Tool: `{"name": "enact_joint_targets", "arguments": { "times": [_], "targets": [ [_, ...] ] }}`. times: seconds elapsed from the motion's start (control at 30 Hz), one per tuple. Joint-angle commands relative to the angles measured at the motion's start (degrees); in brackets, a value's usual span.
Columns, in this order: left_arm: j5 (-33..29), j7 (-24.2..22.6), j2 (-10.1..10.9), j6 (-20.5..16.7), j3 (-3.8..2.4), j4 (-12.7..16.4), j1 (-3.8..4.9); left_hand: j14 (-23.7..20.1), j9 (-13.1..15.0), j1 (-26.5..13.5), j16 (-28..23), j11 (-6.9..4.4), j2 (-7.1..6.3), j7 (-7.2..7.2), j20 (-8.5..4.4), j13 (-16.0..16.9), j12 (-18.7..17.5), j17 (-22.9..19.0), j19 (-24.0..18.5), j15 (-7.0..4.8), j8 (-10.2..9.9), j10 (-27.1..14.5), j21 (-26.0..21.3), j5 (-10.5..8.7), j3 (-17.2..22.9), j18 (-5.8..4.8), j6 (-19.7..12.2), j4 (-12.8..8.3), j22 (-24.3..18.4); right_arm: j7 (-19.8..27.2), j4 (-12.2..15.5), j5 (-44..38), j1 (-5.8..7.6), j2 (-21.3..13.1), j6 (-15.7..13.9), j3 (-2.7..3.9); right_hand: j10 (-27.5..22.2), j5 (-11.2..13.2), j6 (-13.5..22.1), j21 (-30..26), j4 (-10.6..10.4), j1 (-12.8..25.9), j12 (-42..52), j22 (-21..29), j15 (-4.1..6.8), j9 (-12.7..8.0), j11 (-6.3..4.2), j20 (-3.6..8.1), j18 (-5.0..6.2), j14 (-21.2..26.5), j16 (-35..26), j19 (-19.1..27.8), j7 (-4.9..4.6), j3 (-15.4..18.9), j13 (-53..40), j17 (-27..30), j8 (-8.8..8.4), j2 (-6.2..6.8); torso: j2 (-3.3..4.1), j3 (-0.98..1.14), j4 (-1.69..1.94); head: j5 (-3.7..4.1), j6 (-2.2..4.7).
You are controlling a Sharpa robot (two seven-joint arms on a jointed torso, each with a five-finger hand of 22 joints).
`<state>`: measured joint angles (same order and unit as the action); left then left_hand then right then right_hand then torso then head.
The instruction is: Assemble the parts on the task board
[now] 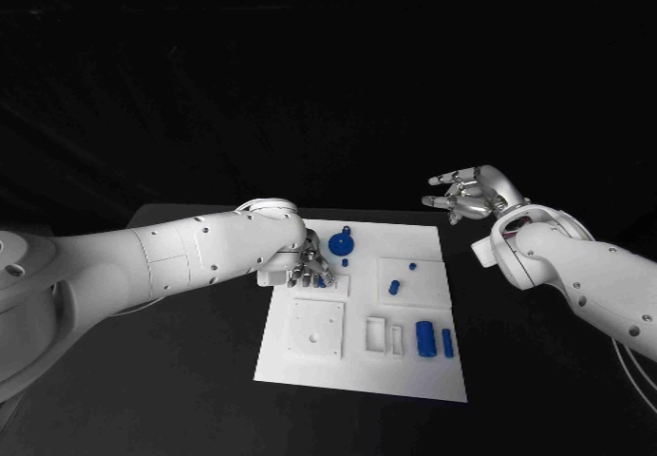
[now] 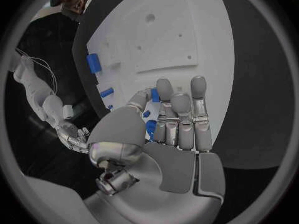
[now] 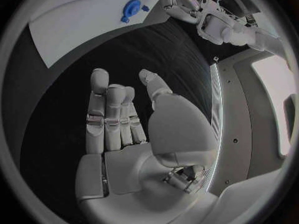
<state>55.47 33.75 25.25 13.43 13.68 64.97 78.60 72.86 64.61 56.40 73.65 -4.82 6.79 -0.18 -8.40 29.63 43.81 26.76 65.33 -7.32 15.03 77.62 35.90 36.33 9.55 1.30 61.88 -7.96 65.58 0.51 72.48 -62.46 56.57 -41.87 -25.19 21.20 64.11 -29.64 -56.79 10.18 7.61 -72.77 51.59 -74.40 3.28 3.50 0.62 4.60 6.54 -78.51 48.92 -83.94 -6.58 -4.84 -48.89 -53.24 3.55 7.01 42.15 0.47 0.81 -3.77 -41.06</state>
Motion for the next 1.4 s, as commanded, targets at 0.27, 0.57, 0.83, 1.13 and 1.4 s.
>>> {"name": "enact_joint_targets", "arguments": {
  "times": [0.27, 0.57, 0.83, 1.13, 1.4],
  "targets": [
    [0.5, -1.3, -1.0, 3.1, -0.03, -1.0, 0.01, 0.3, 0.0, 0.7, -0.2, -0.10, 0.25, -0.58, 0.05, 0.1, 0.3, 0.0, 0.7, -0.02, 0.1, 0.0, -0.7, 0.08, 8.2, -0.39, 0.9, -7.9, 0.5, 0.1, -0.1, 0.1, 0.01, 0.2, 1.0, 0.04, -0.5, -0.4, 0.0, -0.3, 0.3, 0.6, 0.4, 0.1, -0.02, 0.1, -0.09, -0.32, 0.48, 0.5, -0.1, -1.9, -0.16, 0.1, 0.1, 0.1, -0.03, -0.06, 0.02, 0.08, 0.01, 0.08, -0.16],
    [-0.4, -1.2, -1.5, 4.6, -0.03, -1.4, 0.02, 0.2, 0.0, 0.3, -0.3, -0.07, 0.38, -0.67, 0.11, 0.1, 0.3, -0.1, 0.9, 0.03, 0.2, -0.1, -1.6, -0.50, 7.8, -0.48, 1.0, -7.5, 1.2, 0.1, -0.1, 0.1, 0.01, 0.3, 1.0, 0.04, -0.6, -0.9, 0.0, -0.3, 0.4, 0.6, 0.3, 0.1, -0.03, 0.1, -0.09, -0.32, 0.47, 0.5, -0.1, -1.9, -0.16, 0.0, 0.1, 0.2, -0.02, -0.07, -0.02, 0.03, -0.01, 0.12, -0.11],
    [-1.7, -1.6, -2.0, 4.8, -0.03, -1.9, -0.28, 0.3, 0.3, 1.1, -0.1, -0.21, 0.52, -1.25, 0.05, 0.0, 0.3, 0.1, 1.6, -0.06, 0.6, 0.3, -2.9, -7.38, 5.2, -0.88, 1.7, -4.5, 1.5, 0.1, -0.1, 0.0, 0.00, 0.3, 1.1, 0.04, -0.5, -1.1, 0.0, -0.3, 0.5, 0.7, 0.3, 0.0, -0.01, 0.1, -0.09, -0.31, 0.47, 0.5, -0.1, -1.9, -0.17, 0.0, 0.2, 0.2, -0.02, -0.05, 0.04, -0.01, -0.02, 0.31, -0.08],
    [-2.1, -1.9, -2.1, 3.7, -0.03, -2.2, -0.43, 0.4, 0.5, 3.3, -0.2, -0.33, 0.30, -1.64, -0.06, 0.0, 0.4, 0.0, 2.4, -0.16, 0.7, 0.4, -4.5, -15.73, 1.1, -1.25, 2.0, 0.1, 2.0, 0.1, -0.2, -0.1, 0.00, 0.4, 1.2, 0.04, -0.5, -1.3, 0.0, -0.4, 0.5, 0.7, 0.3, 0.0, -0.01, 0.0, -0.10, -0.31, 0.47, 0.5, -0.1, -1.9, -0.17, -0.1, 0.2, 0.2, -0.03, -0.07, 0.03, 0.02, 0.06, 0.43, -0.07],
    [-1.8, -1.7, -2.1, 3.0, -0.03, -2.4, -0.46, 0.5, 0.6, 4.5, -0.3, -0.38, -0.35, -1.72, -0.07, -0.1, 0.5, 0.1, 3.1, -0.19, 0.8, 0.5, -6.1, -17.14, -0.7, -1.30, 2.3, 2.8, 3.4, 0.1, -0.2, -0.3, 0.00, 0.5, 1.4, 0.04, -0.6, -1.4, 0.0, -0.4, 0.6, 0.7, 0.3, 0.0, -0.01, 0.0, -0.10, -0.31, 0.47, 0.5, -0.1, -1.9, -0.18, -0.1, 0.2, 0.2, -0.03, -0.06, 0.02, 0.00, 0.02, 0.43, -0.02]
  ]
}}
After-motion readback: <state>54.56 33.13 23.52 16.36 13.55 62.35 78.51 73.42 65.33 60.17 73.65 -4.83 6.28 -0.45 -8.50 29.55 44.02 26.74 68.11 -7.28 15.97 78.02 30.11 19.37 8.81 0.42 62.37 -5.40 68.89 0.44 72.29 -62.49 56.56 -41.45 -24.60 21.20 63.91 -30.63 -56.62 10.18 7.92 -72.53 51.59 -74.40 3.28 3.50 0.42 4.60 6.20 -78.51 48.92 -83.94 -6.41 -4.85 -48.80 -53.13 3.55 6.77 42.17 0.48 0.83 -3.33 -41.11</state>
